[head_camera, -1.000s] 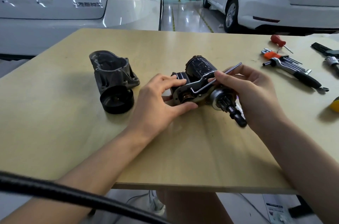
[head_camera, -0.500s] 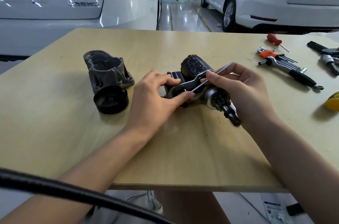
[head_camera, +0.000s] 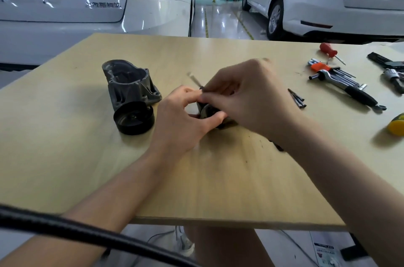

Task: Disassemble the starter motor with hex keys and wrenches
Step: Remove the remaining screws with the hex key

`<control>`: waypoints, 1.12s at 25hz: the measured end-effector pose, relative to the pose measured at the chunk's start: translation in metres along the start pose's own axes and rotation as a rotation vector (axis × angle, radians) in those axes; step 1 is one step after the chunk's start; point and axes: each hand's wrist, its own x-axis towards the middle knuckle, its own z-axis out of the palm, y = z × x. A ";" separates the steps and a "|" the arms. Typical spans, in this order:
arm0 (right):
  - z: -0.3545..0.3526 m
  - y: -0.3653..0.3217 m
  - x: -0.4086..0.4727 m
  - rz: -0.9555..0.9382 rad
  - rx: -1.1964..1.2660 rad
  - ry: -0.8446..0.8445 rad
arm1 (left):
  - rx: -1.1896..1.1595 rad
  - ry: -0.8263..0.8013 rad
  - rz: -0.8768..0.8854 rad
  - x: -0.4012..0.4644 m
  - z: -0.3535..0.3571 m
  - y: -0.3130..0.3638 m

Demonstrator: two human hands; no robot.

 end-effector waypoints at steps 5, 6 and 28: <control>0.020 -0.008 0.002 -0.146 -0.283 -0.181 | -0.086 -0.016 -0.046 0.004 -0.005 -0.002; 0.017 -0.005 0.001 -0.117 -0.178 -0.113 | -0.098 -0.030 -0.051 0.003 -0.005 -0.003; -0.002 0.048 -0.033 0.489 0.764 0.253 | -0.094 -0.060 -0.004 0.003 -0.001 -0.003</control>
